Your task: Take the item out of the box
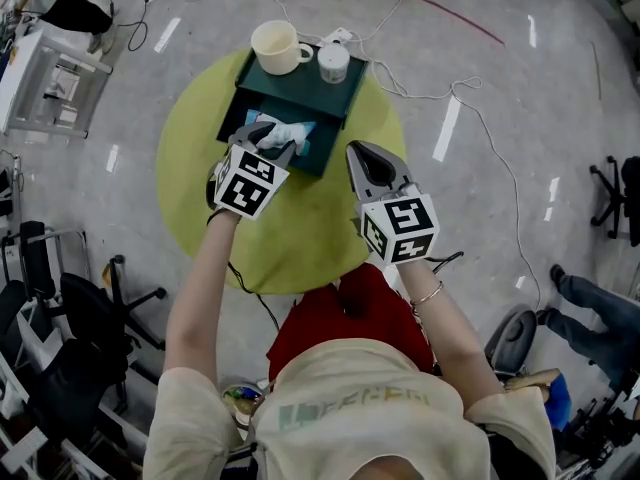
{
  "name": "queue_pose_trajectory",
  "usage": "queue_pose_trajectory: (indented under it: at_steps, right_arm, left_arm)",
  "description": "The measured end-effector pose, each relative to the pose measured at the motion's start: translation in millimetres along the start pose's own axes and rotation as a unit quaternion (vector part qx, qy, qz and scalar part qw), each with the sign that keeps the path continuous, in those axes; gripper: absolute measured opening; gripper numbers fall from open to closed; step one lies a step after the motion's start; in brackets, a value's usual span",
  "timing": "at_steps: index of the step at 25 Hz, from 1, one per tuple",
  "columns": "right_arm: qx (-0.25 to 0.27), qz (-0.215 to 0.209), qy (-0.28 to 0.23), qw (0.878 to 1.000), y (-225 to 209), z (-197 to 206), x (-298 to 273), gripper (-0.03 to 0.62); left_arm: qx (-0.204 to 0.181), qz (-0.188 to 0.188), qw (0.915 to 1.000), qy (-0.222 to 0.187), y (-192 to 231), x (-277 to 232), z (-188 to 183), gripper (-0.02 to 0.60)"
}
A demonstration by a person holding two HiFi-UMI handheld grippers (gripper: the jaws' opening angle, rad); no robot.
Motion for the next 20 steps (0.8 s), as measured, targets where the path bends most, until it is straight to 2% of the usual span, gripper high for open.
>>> queue_pose_trajectory:
  at_steps: [4,10,20]
  right_arm:
    - [-0.001,-0.001,0.004,1.0,-0.2,0.8,-2.8,0.037]
    - [-0.001,-0.003,0.012,1.0,1.7,4.6,-6.1,0.037]
    - [0.0,0.002,0.024,1.0,-6.3,10.0,-10.0,0.037]
  left_arm:
    - [-0.035,0.011,0.9988,0.033,-0.7,-7.1,1.2,0.196]
    - [-0.049,0.033,0.9964,0.061,2.3,-12.4,4.0,0.207]
    - [-0.126,0.048,0.9848,0.11,1.4,-28.7,1.2,0.212]
Point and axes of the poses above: the fingertips, and each gripper's own axes: x backward along the fingers, y to its left, z out of its underside, the point moved 4 cm from there along x, backward along the fingers, and after that the axes turned 14 degrees about x, right-handed, at the moved point
